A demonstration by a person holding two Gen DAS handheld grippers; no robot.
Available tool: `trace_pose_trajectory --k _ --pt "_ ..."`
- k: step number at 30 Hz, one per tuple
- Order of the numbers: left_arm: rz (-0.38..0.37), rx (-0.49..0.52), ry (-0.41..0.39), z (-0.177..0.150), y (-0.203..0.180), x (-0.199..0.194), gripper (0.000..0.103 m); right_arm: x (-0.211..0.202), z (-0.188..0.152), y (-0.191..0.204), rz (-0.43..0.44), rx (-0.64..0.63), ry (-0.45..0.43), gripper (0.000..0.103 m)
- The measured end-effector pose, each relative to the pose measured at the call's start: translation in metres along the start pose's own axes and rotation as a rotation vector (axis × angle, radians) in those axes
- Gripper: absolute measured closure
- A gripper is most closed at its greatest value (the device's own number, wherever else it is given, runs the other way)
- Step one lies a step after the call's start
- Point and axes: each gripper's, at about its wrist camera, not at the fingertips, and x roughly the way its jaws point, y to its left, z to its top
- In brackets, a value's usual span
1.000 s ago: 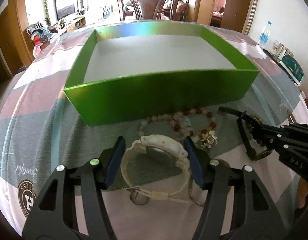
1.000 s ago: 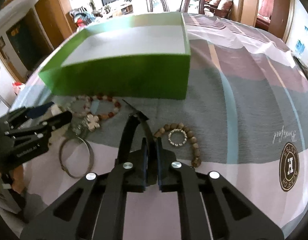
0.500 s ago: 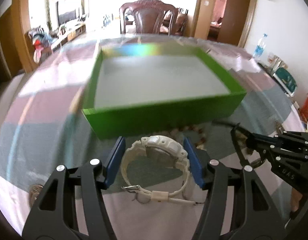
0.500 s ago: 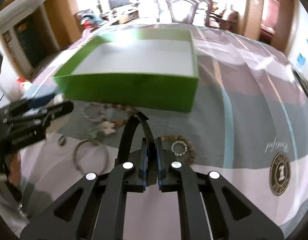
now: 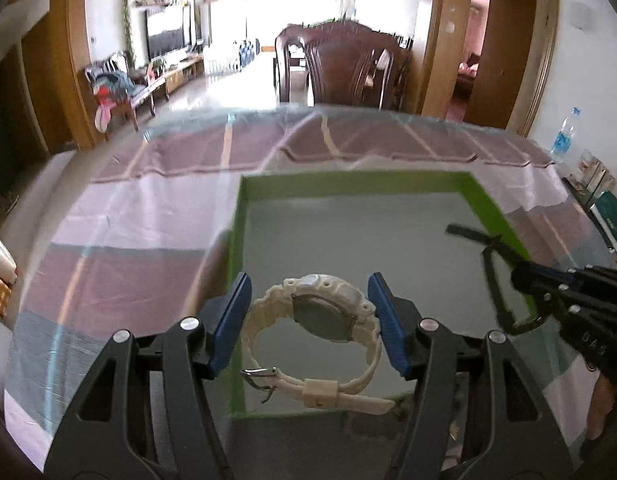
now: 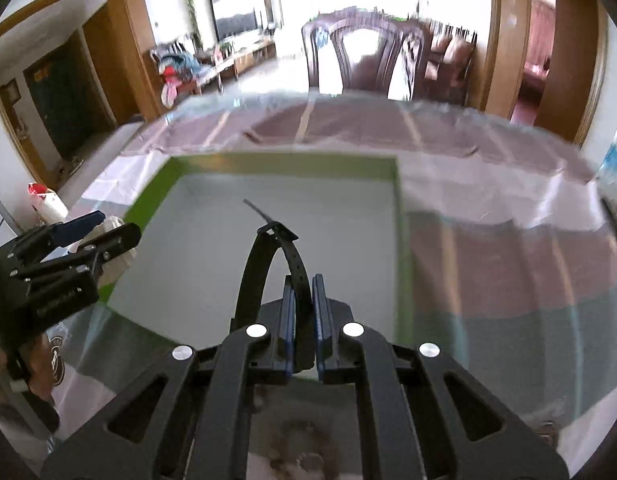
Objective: Organize jewelry
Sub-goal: 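Grasp the white watch with the left gripper while the right grasps the black strap, then drop the white watch and black strap into the green box, opening both grippers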
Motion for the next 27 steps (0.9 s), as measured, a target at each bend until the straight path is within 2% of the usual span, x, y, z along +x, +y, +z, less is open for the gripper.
trace_pose_trajectory --k 2,3,4,5,6,7,10,14,16,18,19,22,25,27 --pt "-0.004 0.011 0.028 -0.004 -0.002 0.013 0.042 0.014 -0.001 0.003 0.007 0.006 0.033 0.093" --pt "-0.008 0.015 0.040 -0.005 -0.003 0.017 0.042 0.016 -0.004 0.004 0.010 0.008 0.040 0.087" --pt "-0.015 0.020 0.039 -0.008 -0.004 0.018 0.041 0.015 -0.005 0.004 0.021 0.010 0.044 0.077" --pt "-0.023 0.026 0.035 -0.008 -0.005 0.016 0.036 0.013 -0.007 0.003 0.029 0.010 0.042 0.070" --pt "-0.035 0.033 0.025 -0.008 -0.005 0.011 0.031 0.004 -0.008 0.001 0.033 0.013 0.027 0.058" --pt "-0.044 0.036 0.007 -0.008 -0.004 0.003 0.029 -0.007 -0.009 -0.001 0.029 0.018 0.003 0.053" --pt "-0.053 0.051 -0.029 -0.011 -0.002 -0.022 0.028 -0.042 -0.018 -0.006 0.032 0.013 -0.037 0.053" --pt "-0.104 0.089 -0.008 -0.029 -0.010 -0.050 0.031 -0.067 -0.044 -0.008 0.036 -0.022 -0.018 0.053" --pt "-0.140 0.140 0.017 -0.045 -0.024 -0.057 0.041 -0.066 -0.065 -0.007 0.015 -0.055 0.023 0.066" --pt "-0.159 0.207 0.047 -0.064 -0.044 -0.055 0.052 -0.054 -0.081 -0.005 0.000 -0.082 0.073 0.071" --pt "-0.167 0.241 0.069 -0.074 -0.054 -0.049 0.053 -0.045 -0.089 -0.005 -0.002 -0.088 0.102 0.074" --pt "-0.190 0.277 0.124 -0.093 -0.069 -0.028 0.054 -0.023 -0.103 -0.003 0.003 -0.089 0.149 0.074" --pt "-0.183 0.284 0.177 -0.103 -0.071 -0.007 0.054 -0.010 -0.114 0.003 -0.051 -0.127 0.182 0.074" --pt "-0.203 0.267 0.195 -0.104 -0.069 0.000 0.053 -0.006 -0.116 0.002 -0.019 -0.109 0.189 0.074"
